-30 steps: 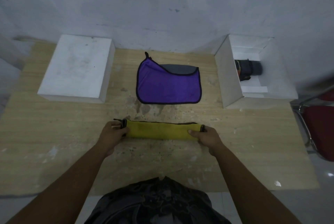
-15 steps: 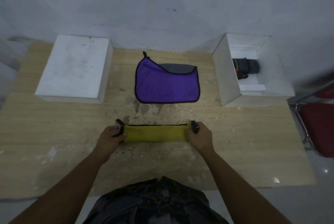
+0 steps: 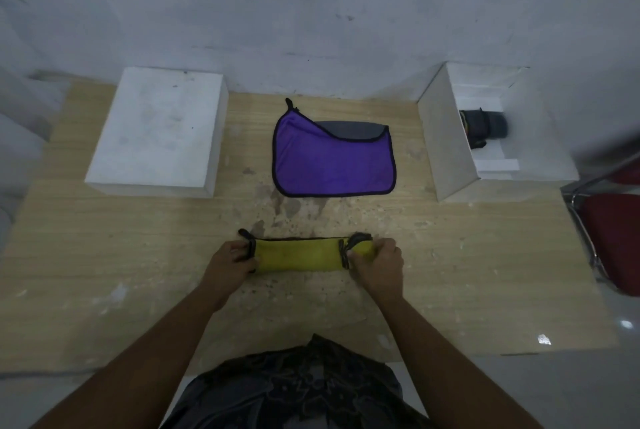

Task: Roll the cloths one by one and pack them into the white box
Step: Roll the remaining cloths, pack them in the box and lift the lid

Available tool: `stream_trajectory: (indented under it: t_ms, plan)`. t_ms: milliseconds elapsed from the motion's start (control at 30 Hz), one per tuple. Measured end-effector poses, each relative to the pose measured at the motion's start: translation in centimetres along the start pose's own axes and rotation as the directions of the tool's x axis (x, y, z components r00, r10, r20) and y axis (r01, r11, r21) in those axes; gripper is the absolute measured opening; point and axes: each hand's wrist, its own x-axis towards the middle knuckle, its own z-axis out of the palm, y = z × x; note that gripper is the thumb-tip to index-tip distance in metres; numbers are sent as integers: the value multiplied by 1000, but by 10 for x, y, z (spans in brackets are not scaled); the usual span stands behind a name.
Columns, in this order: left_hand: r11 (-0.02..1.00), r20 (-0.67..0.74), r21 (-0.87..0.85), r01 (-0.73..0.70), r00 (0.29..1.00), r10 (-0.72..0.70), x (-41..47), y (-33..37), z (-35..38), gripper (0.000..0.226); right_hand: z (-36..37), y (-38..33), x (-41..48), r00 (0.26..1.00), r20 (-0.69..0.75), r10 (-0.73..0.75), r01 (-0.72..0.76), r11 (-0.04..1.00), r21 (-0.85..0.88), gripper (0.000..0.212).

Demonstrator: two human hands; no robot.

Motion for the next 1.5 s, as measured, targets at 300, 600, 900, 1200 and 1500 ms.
stream_trajectory:
  t_ms: [300,600,900,1200,1500]
  plan:
    - [1000,67,-9,-24,997,24,3,-3,-7,42,16,-33,-9,981,4,-194,194,981,23,35]
    - [1000,108,-1,-31,994,31,8,-6,-15,42,42,-45,-39,940,59,-336,332,941,67,28]
    - [999,114,-25,-48,992,50,11,-6,-18,45,41,-53,-33,991,72,-111,112,994,1,49]
    - [999,106,-44,-29,994,34,10,-8,-17,38,58,-85,-49,947,149,-284,289,957,-17,53]
    - [995,97,-89,-51,993,60,4,0,-14,37,68,-84,-54,948,134,-289,277,956,98,38]
